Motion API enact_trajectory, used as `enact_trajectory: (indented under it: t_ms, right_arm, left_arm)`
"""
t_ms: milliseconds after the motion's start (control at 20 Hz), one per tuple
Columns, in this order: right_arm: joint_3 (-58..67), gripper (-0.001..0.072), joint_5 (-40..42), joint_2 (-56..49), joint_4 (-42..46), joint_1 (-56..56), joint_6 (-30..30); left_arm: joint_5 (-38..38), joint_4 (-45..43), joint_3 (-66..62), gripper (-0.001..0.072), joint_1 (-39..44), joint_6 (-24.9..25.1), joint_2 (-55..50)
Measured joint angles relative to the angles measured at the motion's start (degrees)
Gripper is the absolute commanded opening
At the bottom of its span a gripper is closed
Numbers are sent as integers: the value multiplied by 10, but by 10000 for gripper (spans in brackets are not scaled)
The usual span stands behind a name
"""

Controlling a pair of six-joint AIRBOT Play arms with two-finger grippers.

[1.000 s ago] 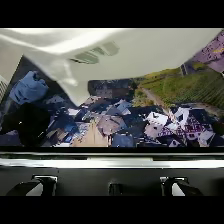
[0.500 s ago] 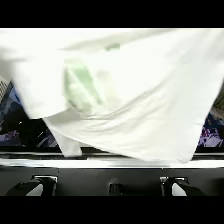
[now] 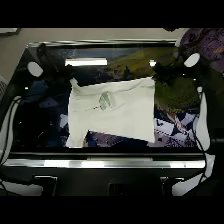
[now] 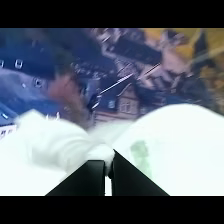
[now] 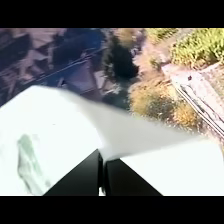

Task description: Fold the clothes and pants, and hang the long-sleeved shirts on hangers.

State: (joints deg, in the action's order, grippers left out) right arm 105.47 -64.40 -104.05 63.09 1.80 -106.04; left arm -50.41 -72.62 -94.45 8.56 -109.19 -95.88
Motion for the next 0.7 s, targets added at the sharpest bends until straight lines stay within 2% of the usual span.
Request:
enact_trajectory:
  t_ms: [200,250,300,350,400,450,550,600,650,700]
  right_arm:
    - [-1,25,29,-49,14,-13,-34]
    - [-2,35,32,-54,16,-14,-38]
    - [-2,115,34,-58,17,-15,-42]
    - [-2,241,33,-60,16,-16,-46]
    - [-2,320,30,-62,14,-16,-46]
    - [-2,345,21,-63,12,-17,-47]
    - [-2,437,0,-58,10,-16,-45]
    - [-2,442,-13,-52,9,-14,-37]
    - [-2,484,-26,-41,7,-10,-23]
    - [-2,484,-40,-27,7,-2,-2]
  left_arm:
    - [7,0,3,20,2,-8,-64]
    - [7,0,4,56,2,-10,-73]
    - [8,0,4,212,2,-10,-79]
    - [8,1,4,403,1,-10,-83]
    - [3,1,1,527,-2,-11,-86]
    - [-5,0,-4,551,-5,-12,-88]
    - [-38,0,-25,551,-18,0,-90]
    - [-65,0,-41,551,-29,12,-90]
    - [-94,0,-57,551,-42,26,-87]
    - [-131,0,-74,551,-58,45,-82]
